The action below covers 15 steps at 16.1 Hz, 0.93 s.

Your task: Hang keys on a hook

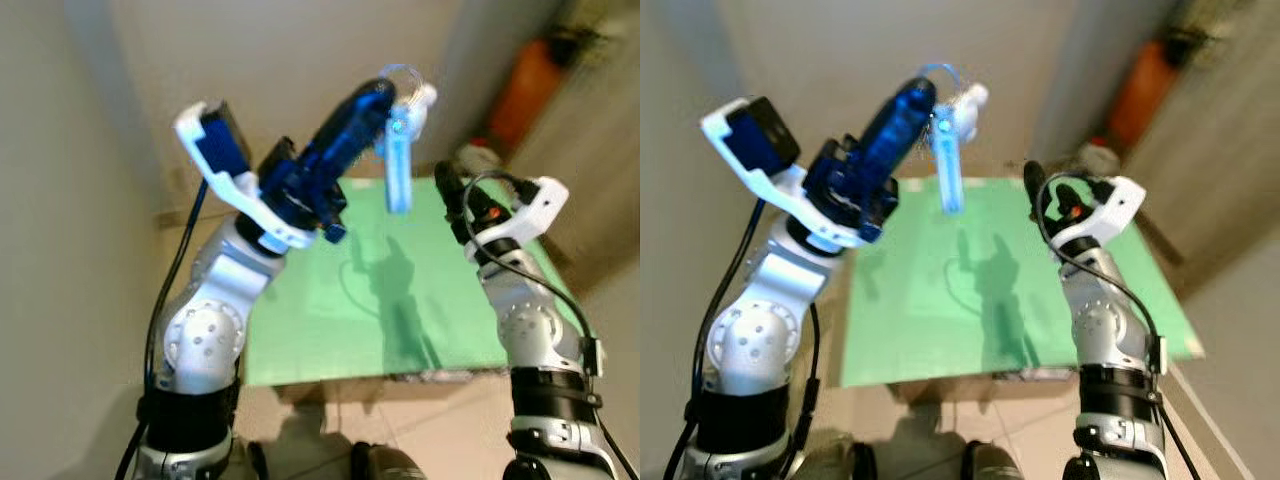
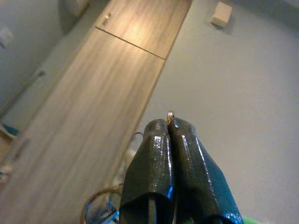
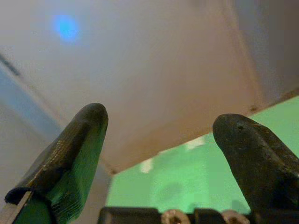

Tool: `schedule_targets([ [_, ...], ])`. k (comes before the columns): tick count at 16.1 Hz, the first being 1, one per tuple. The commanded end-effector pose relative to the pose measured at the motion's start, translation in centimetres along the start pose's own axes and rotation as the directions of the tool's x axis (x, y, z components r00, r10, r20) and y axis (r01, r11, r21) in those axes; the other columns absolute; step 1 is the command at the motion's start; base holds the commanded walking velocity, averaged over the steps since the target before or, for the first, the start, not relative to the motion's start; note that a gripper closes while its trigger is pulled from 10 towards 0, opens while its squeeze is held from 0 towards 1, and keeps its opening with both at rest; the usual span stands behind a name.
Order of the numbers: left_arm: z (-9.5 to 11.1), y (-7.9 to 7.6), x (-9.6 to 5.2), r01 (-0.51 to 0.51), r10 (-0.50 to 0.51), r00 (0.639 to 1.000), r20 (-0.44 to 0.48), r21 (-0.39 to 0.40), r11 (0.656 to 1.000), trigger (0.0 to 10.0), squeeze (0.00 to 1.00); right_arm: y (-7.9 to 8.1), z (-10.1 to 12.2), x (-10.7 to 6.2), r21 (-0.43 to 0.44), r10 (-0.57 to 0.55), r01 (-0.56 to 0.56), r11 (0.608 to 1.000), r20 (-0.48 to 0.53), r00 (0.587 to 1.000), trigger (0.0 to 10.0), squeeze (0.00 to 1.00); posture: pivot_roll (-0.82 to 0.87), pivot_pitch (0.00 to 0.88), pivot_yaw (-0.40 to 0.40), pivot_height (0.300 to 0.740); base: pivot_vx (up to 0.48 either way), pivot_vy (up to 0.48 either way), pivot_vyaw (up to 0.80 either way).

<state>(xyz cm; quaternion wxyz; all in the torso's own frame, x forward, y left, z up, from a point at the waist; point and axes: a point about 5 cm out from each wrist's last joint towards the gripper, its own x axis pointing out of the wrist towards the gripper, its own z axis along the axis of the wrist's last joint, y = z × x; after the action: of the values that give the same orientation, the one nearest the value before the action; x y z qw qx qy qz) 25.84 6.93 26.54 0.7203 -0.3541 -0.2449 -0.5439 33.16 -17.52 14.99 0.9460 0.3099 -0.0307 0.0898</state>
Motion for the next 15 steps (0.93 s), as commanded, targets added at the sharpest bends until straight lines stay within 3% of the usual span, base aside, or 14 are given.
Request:
schedule_targets([
  [1,-0.1,0.1,0.0,-0.015,0.015,1.0,0.0,-0.007,1.0,10.0,0.0,-0.5,-0.6,-0.5,-0.014,-0.026,0.026,1.0,-0.013,1.0,10.0,0.0,-0.07,0.052,-0.048,0.74,0.0,0.0,-0.8],
  [2,-0.6,0.7,-0.3,-0.058,0.058,0.998,-0.029,0.014,0.998,10.0,0.0,-0.4,-1.2,-0.7,-0.037,-0.027,0.026,0.999,-0.036,0.999,10.0,0.0,-0.07,0.052,-0.048,0.74,0.0,0.0,-0.8],
  [3,-2.3,2.0,-1.0,-0.16,0.172,0.978,-0.118,0.102,0.982,10.0,0.0,-0.6,-2.3,-1.0,-0.07,-0.051,0.045,0.997,-0.075,0.996,10.0,0.0,-0.08,0.049,-0.053,0.74,0.0,0.0,-0.8],
  [6,-3.7,4.0,-2.6,-0.327,0.344,0.929,-0.139,0.13,0.936,10.0,0.0,-0.7,-3.8,-1.6,-0.135,-0.068,0.052,0.99,-0.117,0.991,10.0,0.0,-0.08,0.043,-0.051,0.74,0.0,0.0,-0.8],
  [7,-5.4,5.2,-4.5,-0.408,0.443,0.873,-0.204,0.193,0.892,10.0,0.0,-0.8,-5.0,-2.1,-0.161,-0.076,0.052,0.986,-0.148,0.986,10.0,0.0,-0.08,0.044,-0.049,0.74,0.0,0.0,-0.8],
  [8,-5.9,5.4,-5.1,-0.428,0.467,0.856,-0.223,0.201,0.881,10.0,0.0,-0.7,-5.3,-2.3,-0.167,-0.074,0.047,0.985,-0.158,0.985,10.0,0.0,-0.09,0.044,-0.048,0.74,0.0,0.0,-0.8],
  [9,-6.9,5.9,-6.7,-0.501,0.538,0.809,-0.234,0.203,0.841,10.0,0.0,-0.6,-6.6,-3.1,-0.185,-0.069,0.032,0.982,-0.199,0.978,10.0,0.0,-0.09,0.043,-0.049,0.74,0.0,0.0,-0.8],
  [12,-8.2,6.5,-7.8,-0.565,0.62,0.745,-0.246,0.262,0.783,10.0,0.0,-0.6,-8.1,-4.0,-0.2,-0.069,0.02,0.98,-0.241,0.968,10.0,0.0,-0.09,0.043,-0.05,0.74,0.0,0.0,-0.8],
  [15,-8.7,6.8,-7.9,-0.567,0.637,0.727,-0.255,0.3,0.767,10.0,0.0,-0.6,-8.2,-4.1,-0.203,-0.069,0.02,0.979,-0.239,0.969,10.0,0.0,-0.09,0.045,-0.046,0.74,0.0,0.0,-0.8],
])
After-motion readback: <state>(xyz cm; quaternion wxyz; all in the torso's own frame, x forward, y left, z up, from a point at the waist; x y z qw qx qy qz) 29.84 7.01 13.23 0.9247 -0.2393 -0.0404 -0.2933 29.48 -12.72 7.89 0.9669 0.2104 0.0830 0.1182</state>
